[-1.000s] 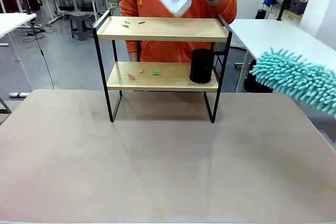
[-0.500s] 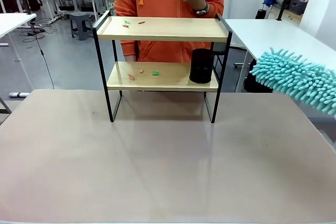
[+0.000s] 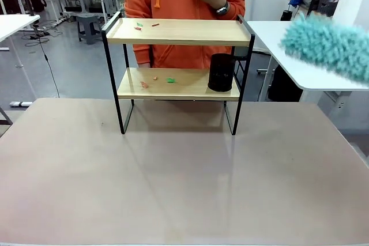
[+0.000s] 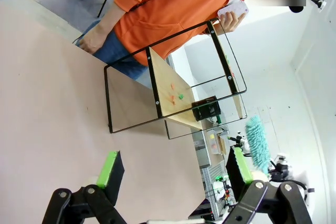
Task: Clean the shelf.
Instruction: Clean the specific tier of the Shelf with the Duster once objects are removed.
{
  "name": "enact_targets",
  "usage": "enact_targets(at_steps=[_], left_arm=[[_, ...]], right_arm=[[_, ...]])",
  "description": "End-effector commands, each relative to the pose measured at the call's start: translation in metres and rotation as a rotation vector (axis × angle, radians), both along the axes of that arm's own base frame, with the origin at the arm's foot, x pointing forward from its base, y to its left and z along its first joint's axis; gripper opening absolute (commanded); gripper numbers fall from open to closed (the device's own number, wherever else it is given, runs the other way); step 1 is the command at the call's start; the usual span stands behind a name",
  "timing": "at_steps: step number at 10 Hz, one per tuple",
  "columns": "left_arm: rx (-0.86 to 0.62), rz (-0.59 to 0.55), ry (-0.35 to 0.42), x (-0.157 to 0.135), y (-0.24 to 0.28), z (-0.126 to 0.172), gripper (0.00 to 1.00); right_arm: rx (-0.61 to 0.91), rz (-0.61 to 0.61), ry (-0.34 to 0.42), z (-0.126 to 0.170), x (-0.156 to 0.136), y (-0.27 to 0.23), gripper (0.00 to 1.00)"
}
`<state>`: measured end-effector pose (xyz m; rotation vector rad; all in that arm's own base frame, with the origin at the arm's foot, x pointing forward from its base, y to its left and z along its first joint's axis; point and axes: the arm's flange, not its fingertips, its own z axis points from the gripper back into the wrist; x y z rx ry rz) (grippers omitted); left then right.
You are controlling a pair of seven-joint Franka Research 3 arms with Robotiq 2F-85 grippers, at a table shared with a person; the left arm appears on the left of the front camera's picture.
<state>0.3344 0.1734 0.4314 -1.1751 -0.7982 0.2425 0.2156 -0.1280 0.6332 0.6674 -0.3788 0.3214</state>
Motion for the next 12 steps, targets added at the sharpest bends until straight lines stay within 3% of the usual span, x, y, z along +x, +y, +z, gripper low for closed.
enact_targets(at_steps=[1, 3, 4, 5, 6, 7, 9, 12], left_arm=[[-0.007, -0.001, -0.019, 0.0, 0.0, 0.002, 1.0], [-0.007, -0.001, -0.019, 0.0, 0.0, 0.002, 1.0], [-0.007, -0.001, -0.019, 0.0, 0.0, 0.002, 1.0], [-0.007, -0.001, -0.019, 0.0, 0.0, 0.002, 1.0], [-0.007, -0.001, -0.019, 0.0, 0.0, 0.002, 1.0], [-0.007, -0.001, -0.019, 0.0, 0.0, 0.002, 1.0], [-0.007, -0.001, -0.019, 0.0, 0.0, 0.002, 1.0], [-0.007, -0.001, -0.019, 0.0, 0.0, 0.002, 1.0]], right_arm=[[-0.135, -0.011, -0.036, 0.024, 0.041, 0.055, 0.13], [-0.142, 0.02, -0.092, 0.013, 0.065, 0.096, 0.13], [-0.128, 0.03, -0.066, 0.039, 0.03, 0.073, 0.13], [-0.128, 0.03, -0.066, 0.039, 0.03, 0.073, 0.13], [-0.168, 0.056, -0.08, 0.03, 0.055, 0.103, 0.13], [-0.208, 0.02, -0.079, 0.031, 0.054, 0.11, 0.13], [-0.252, 0.027, -0.121, 0.056, 0.08, 0.145, 0.13], [-0.302, 0.0, -0.102, 0.069, 0.137, 0.213, 0.13]])
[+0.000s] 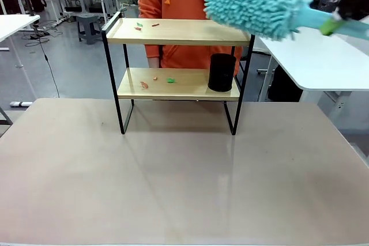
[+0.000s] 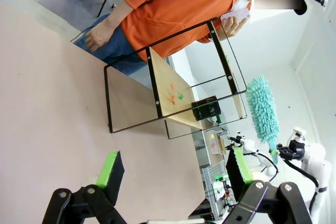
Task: Clean the shelf.
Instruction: Clean the specific tier of the Shelf with the Duster once objects are removed.
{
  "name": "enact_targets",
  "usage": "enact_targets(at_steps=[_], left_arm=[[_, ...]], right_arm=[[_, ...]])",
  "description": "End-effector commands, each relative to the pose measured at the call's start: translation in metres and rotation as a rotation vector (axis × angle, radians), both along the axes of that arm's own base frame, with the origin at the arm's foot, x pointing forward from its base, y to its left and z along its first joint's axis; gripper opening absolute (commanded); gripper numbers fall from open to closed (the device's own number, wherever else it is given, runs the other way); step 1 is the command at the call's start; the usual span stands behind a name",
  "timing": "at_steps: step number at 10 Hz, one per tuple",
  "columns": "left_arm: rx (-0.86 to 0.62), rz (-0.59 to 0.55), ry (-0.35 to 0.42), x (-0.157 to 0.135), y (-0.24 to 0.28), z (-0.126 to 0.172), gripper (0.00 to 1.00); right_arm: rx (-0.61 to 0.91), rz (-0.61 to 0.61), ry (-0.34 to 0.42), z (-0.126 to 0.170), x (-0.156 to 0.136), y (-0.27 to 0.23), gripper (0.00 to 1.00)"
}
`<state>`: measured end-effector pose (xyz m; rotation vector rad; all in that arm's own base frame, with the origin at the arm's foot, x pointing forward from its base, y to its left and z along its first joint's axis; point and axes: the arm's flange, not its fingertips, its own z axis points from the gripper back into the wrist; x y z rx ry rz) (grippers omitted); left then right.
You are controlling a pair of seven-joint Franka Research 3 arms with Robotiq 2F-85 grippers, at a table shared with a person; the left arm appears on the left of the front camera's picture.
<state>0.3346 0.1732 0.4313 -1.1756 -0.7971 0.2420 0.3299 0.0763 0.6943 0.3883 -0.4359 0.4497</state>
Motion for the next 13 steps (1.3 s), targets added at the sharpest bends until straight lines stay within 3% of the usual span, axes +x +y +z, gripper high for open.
enact_targets(at_steps=[1, 4, 7, 13], left_arm=[[-0.007, 0.0, -0.02, 0.0, 0.0, 0.002, 1.0], [-0.007, 0.0, -0.02, 0.0, 0.0, 0.002, 1.0], [-0.007, 0.0, -0.02, 0.0, 0.0, 0.002, 1.0], [-0.007, 0.0, -0.02, 0.0, 0.0, 0.002, 1.0]], right_arm=[[-0.033, -0.058, 0.013, 0.003, 0.039, 0.029, 0.13], [0.022, -0.075, -0.045, -0.005, 0.075, 0.073, 0.13], [-0.011, -0.083, -0.029, -0.021, 0.087, 0.107, 0.13], [-0.046, -0.065, 0.013, -0.025, 0.116, 0.166, 0.13]])
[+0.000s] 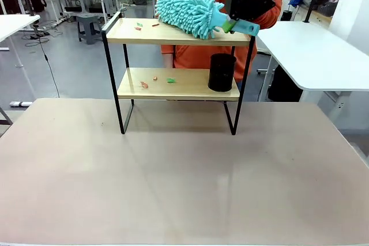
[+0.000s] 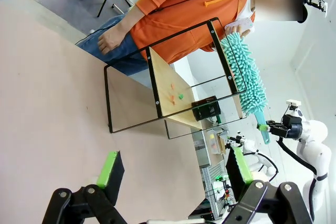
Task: Clean the shelf.
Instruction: Clean the specific tier of the Shelf with the Duster once objects are removed.
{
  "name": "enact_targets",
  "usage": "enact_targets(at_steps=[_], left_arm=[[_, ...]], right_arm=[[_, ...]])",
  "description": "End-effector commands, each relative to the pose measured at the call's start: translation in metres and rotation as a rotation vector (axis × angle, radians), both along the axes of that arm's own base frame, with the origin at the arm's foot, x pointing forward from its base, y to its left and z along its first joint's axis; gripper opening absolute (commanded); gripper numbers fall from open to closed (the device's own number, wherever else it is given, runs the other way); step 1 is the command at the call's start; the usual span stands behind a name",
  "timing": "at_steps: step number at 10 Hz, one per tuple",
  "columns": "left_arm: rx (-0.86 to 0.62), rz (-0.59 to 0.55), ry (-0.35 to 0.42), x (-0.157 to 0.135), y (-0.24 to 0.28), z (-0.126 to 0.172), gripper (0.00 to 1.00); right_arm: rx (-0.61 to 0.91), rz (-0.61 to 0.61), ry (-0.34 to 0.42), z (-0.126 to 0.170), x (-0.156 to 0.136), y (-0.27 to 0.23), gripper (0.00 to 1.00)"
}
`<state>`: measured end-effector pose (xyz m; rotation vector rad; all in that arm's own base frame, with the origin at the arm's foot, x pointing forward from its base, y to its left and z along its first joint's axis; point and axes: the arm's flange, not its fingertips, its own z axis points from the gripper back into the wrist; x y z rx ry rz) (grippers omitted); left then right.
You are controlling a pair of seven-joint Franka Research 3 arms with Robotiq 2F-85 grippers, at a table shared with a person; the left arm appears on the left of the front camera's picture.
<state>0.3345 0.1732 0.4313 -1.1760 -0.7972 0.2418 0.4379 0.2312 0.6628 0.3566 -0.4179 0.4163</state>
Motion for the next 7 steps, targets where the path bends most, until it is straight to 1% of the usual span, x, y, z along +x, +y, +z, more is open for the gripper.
enact_targets(at_steps=[1, 2, 4, 5, 6, 7], left_arm=[[-0.007, 0.0, -0.02, 0.0, 0.0, 0.002, 1.0], [-0.007, 0.0, -0.02, 0.0, 0.0, 0.002, 1.0], [-0.007, 0.0, -0.02, 0.0, 0.0, 0.002, 1.0], [-0.007, 0.0, -0.02, 0.0, 0.0, 0.002, 1.0], [-0.007, 0.0, -0.02, 0.0, 0.0, 0.002, 1.0], [-0.007, 0.0, -0.02, 0.0, 0.0, 0.002, 1.0]], right_arm=[[-0.03, -0.007, 0.004, 0.004, 0.01, 0.018, 0.13], [-0.038, 0.049, 0.019, 0.004, 0.01, 0.025, 0.13], [-0.018, 0.167, 0.084, 0.009, 0.007, 0.022, 0.13], [-0.037, 0.23, 0.114, 0.01, 0.004, 0.016, 0.13], [-0.063, 0.32, 0.162, 0.008, -0.004, 0.004, 0.13], [-0.085, 0.39, 0.186, 0.007, -0.012, -0.008, 0.13]])
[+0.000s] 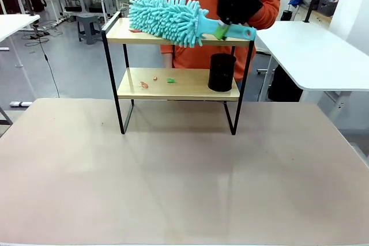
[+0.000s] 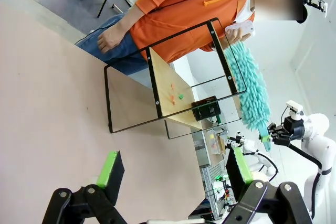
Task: Clean the shelf.
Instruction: Clean the specific tier of the Shelf with the Duster once objects are removed.
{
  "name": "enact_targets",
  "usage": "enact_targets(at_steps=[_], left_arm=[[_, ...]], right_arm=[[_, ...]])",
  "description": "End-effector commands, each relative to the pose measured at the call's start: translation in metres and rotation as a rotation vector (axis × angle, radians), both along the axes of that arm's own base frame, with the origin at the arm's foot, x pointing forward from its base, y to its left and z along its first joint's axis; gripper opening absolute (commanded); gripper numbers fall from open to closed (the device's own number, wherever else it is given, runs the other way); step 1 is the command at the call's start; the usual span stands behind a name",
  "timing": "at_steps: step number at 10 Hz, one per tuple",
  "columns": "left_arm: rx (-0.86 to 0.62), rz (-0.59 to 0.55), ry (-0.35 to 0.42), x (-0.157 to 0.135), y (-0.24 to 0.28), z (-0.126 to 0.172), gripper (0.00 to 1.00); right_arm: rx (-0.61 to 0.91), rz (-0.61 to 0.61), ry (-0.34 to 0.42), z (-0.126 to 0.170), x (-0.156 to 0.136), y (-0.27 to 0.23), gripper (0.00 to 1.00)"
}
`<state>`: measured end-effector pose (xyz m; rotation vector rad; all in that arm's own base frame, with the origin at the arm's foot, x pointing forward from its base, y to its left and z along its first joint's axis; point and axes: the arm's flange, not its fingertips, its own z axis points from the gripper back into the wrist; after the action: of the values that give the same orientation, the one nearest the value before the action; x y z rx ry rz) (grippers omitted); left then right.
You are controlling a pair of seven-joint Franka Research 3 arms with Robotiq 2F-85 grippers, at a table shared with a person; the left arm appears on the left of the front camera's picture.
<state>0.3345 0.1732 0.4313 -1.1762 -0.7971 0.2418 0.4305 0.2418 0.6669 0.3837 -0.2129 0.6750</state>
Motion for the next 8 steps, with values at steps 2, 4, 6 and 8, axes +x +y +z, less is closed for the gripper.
enact_targets(at_steps=[2, 4, 6, 8], left_arm=[[-0.007, 0.0, -0.02, 0.0, 0.0, 0.002, 1.0], [-0.007, 0.0, -0.02, 0.0, 0.0, 0.002, 1.0], [-0.007, 0.0, -0.02, 0.0, 0.0, 0.002, 1.0], [-0.007, 0.0, -0.02, 0.0, 0.0, 0.002, 1.0]], right_arm=[[0.019, 0.338, 0.127, 0.01, -0.035, -0.052, 0.13], [0.175, 0.46, 0.222, 0.019, -0.078, -0.116, 0.13], [0.307, 0.389, 0.221, 0.01, -0.099, -0.166, 0.13], [0.388, 0.315, 0.261, -0.01, -0.096, -0.188, 0.13]])
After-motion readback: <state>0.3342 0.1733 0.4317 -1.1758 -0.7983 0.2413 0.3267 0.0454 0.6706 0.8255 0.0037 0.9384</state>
